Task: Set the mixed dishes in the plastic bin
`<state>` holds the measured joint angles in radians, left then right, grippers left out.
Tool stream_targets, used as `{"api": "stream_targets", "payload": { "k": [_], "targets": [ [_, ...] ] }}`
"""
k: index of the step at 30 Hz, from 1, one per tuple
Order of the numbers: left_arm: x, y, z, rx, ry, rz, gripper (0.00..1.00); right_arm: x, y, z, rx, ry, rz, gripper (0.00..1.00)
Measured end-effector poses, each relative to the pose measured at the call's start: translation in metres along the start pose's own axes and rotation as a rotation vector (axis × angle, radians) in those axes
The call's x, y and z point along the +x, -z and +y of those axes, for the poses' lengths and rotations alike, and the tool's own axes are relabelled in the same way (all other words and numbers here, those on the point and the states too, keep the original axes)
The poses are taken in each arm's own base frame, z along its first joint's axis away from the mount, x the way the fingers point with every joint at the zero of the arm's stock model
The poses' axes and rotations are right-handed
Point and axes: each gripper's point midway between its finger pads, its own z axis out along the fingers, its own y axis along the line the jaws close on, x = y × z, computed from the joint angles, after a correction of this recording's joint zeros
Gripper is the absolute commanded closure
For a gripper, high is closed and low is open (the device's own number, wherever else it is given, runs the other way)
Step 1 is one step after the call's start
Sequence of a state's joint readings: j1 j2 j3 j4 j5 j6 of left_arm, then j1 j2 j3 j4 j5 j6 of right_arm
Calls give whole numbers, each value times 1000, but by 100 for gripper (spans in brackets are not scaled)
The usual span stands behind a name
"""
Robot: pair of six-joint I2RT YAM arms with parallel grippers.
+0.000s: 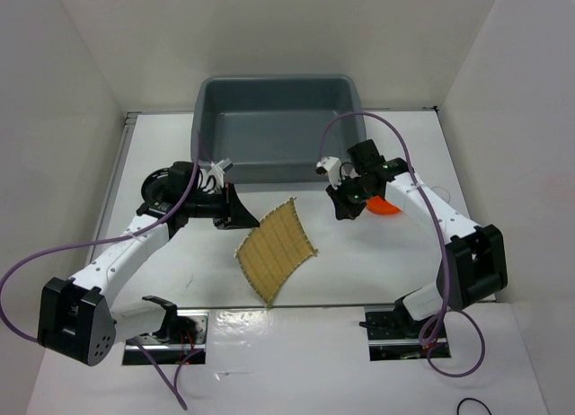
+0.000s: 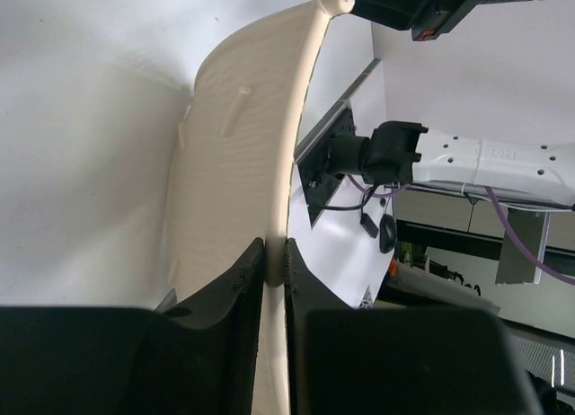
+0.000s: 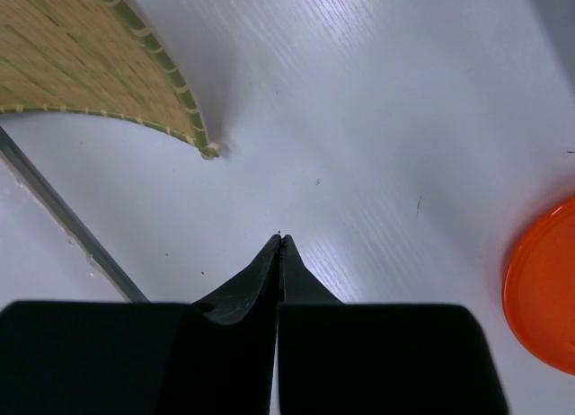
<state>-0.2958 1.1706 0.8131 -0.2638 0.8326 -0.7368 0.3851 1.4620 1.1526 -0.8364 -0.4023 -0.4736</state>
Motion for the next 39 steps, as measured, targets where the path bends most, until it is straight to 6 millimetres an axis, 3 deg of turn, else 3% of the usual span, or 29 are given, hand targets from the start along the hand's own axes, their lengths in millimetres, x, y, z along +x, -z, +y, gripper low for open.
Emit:
{"api": "stream_targets", "payload": {
  "k": [7, 12, 16, 19, 25, 30, 33, 39],
  "targets": [
    [1, 0, 0, -3, 6, 2, 100, -1, 0, 6, -33, 0, -8, 100],
    [4, -2, 7, -10, 14, 6, 100, -2, -4, 28, -124, 36, -10, 100],
    [22, -9, 38, -67, 82, 34, 100, 4, -24, 49, -176, 123, 62, 100],
    [41, -15, 66, -125, 155, 78, 100, 14, -43, 53, -170, 187, 138, 100],
    [55, -24, 96, -193, 211, 129, 100, 28, -56, 34, -107, 244, 219, 100],
    [66, -35, 122, -225, 254, 180, 100, 69, -79, 29, -156, 244, 367, 100],
    [73, -38, 133, -237, 264, 211, 100, 81, -80, 34, -183, 248, 410, 100],
    [80, -42, 144, -247, 273, 241, 100, 86, -75, 37, -211, 284, 431, 100]
  ]
}}
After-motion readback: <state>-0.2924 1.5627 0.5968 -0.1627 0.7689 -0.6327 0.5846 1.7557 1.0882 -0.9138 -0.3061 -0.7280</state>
